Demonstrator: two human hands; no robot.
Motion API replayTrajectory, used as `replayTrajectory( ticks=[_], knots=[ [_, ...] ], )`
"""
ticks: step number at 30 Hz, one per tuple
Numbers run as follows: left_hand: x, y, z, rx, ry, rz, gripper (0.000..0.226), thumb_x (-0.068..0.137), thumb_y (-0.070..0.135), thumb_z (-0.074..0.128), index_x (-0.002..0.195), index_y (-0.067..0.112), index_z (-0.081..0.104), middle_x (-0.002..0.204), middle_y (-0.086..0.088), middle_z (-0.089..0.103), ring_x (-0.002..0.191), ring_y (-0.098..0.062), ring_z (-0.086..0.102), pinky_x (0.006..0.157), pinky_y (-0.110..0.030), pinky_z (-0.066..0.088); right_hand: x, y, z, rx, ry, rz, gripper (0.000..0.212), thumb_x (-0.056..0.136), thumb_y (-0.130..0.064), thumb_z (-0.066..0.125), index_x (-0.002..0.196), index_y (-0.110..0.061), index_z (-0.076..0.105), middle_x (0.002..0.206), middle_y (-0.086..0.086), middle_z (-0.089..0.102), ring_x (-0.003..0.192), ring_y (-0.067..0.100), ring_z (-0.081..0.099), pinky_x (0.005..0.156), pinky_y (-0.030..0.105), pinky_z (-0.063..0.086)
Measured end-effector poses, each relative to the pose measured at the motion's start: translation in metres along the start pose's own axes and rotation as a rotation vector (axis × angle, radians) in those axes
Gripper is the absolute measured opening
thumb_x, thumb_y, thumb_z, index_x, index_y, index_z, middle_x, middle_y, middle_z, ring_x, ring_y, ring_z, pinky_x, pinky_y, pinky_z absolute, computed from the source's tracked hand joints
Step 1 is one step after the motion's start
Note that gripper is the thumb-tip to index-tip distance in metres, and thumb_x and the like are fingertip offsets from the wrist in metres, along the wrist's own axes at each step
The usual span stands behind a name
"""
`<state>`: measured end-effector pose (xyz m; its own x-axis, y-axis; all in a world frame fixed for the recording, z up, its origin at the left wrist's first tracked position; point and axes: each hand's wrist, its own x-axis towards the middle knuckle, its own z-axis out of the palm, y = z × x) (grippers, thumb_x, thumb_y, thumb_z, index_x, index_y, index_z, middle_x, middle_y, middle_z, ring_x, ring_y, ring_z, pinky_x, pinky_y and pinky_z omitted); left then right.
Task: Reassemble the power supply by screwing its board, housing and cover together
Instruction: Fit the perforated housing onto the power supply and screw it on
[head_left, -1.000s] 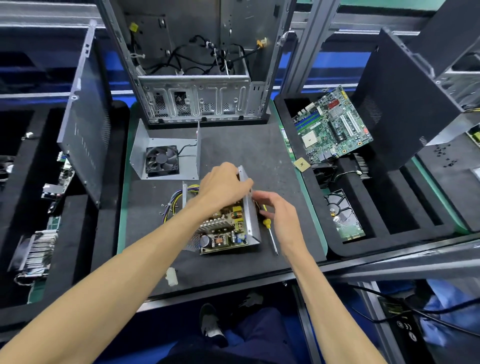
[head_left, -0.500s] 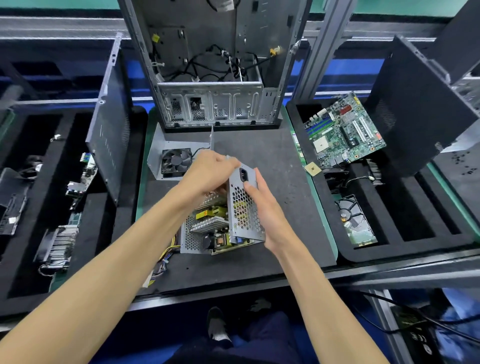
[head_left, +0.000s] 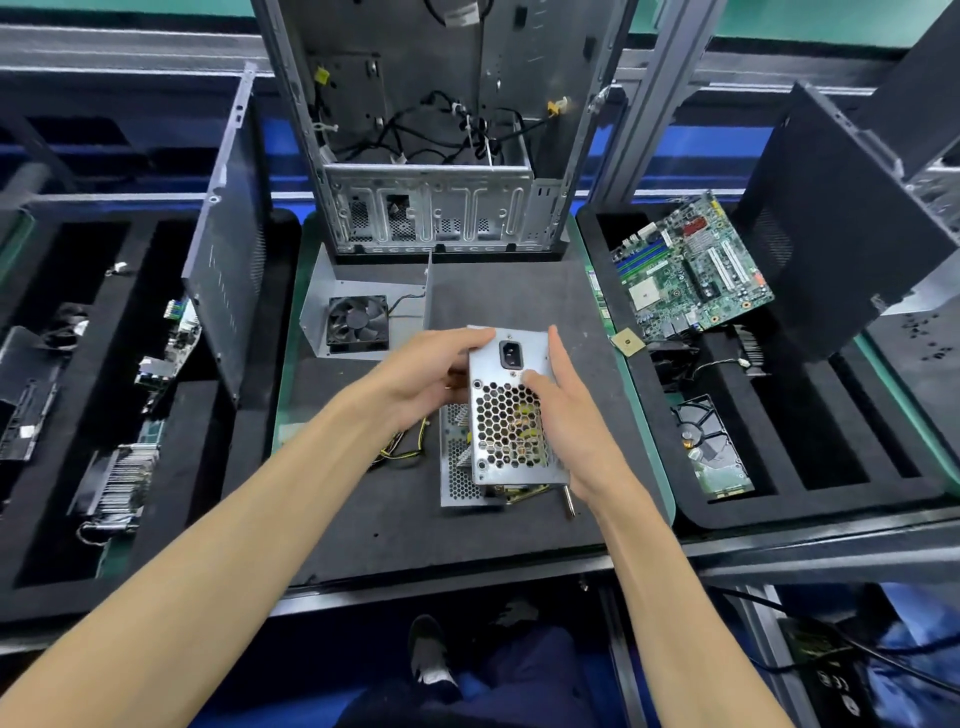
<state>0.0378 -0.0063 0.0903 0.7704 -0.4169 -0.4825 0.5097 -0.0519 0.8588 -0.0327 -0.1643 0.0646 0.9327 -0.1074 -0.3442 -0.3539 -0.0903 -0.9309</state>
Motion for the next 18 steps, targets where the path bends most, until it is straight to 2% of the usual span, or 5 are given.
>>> replayTrajectory(
  ticks=[3,7,9,13,18],
  knots=[
    [0.003,-0.011,-0.005,-0.016,-0.022,-0.017,0.048,0.103,0.027,0.052,0.061,0.023,0.074,0.05,0.009,0.059,0.055,-0.005,0.063,0.071,-0.029,0.046,0.0,0.001,0.004,-0.038,0.013,0.007,0.066,0.104,-0.031,0.043,0.157,-0.056,0.011,0.149,-0.019,0.052,0.123,0.009,0.058,0.107,0.038,0.047],
    [0.005,-0.012,-0.012,-0.051,-0.026,-0.048,0.02,0.102,0.028,0.053,0.095,0.018,0.069,0.064,0.005,0.068,0.069,-0.011,0.066,0.081,-0.034,0.05,0.005,0.003,0.007,-0.06,0.011,0.012,0.066,0.104,-0.03,0.045,0.157,-0.053,0.014,0.136,-0.03,0.056,0.114,-0.002,0.062,0.094,0.03,0.051],
    [0.008,-0.011,-0.019,-0.046,-0.03,-0.079,0.02,0.101,0.03,0.055,0.104,0.017,0.069,0.082,-0.002,0.072,0.08,-0.017,0.066,0.087,-0.038,0.051,0.009,0.003,0.007,-0.068,0.011,0.018,0.064,0.105,-0.031,0.047,0.157,-0.053,0.018,0.127,-0.028,0.062,0.104,-0.004,0.066,0.086,0.027,0.052],
    [0.01,-0.009,-0.029,-0.028,-0.059,-0.14,0.023,0.1,0.033,0.058,0.111,0.016,0.069,0.095,-0.006,0.07,0.086,-0.02,0.065,0.088,-0.039,0.053,0.012,0.001,0.006,-0.099,0.013,0.032,0.058,0.103,-0.039,0.054,0.152,-0.054,0.027,0.118,-0.003,0.07,0.103,0.012,0.071,0.095,0.039,0.056],
    [0.016,-0.01,-0.035,-0.101,-0.074,-0.171,0.03,0.099,0.029,0.06,0.123,0.013,0.066,0.107,-0.01,0.067,0.095,-0.021,0.064,0.095,-0.041,0.052,0.018,0.006,-0.002,-0.08,-0.01,0.032,0.042,0.103,-0.048,0.049,0.144,-0.049,0.042,0.114,-0.017,0.071,0.097,-0.003,0.07,0.084,0.029,0.055]
  ],
)
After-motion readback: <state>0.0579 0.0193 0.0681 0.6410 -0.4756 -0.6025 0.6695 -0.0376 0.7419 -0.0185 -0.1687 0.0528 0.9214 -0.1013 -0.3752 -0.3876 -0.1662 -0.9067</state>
